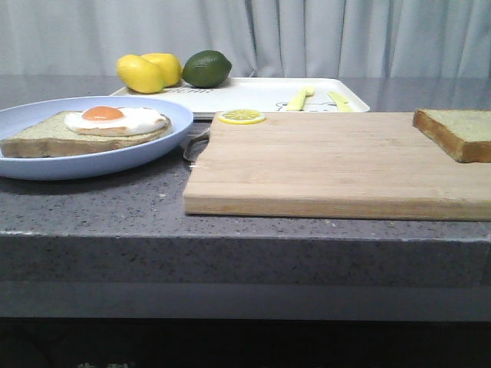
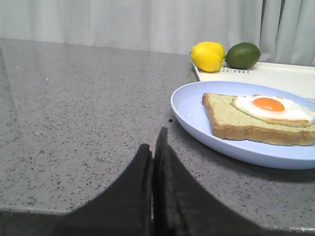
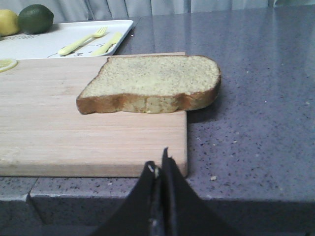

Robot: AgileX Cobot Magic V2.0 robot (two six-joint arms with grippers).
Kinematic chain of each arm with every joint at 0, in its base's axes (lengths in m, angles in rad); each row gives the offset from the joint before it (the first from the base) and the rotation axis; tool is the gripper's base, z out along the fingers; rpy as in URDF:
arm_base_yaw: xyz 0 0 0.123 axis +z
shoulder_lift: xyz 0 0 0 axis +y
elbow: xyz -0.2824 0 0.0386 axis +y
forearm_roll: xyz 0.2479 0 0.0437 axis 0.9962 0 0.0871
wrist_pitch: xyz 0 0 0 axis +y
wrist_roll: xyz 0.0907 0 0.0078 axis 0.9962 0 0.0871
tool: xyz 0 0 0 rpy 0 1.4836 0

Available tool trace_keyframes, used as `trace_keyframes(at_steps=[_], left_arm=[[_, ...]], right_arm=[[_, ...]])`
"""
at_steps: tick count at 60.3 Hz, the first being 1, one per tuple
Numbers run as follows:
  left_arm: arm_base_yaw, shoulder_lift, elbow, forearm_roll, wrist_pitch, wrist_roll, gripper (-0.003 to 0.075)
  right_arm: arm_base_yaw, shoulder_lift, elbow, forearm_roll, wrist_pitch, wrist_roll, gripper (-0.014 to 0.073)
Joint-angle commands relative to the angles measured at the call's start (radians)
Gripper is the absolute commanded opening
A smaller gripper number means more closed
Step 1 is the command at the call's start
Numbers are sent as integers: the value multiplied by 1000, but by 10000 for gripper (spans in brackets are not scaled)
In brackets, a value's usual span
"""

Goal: Place bread and move sandwich to tray

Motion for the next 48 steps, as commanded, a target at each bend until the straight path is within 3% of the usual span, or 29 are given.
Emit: trace_keyframes(at_steps=[1,21,35,48], left_arm=[[3,-22,0,-4,-88,-9,-20],[3,-22,0,-4,-88,-9,-20],[3,-22,0,-4,-94,-9,-20],[3,-22,0,-51,-242,-9,-20]], right_arm=[[-4,-13,-5,5,-83,-8,-69],[-4,-13,-5,5,-83,-8,-69],[-4,-13,-5,15,-157,-8,-69],[-4,-13,-25,21,-252,-7,-69]])
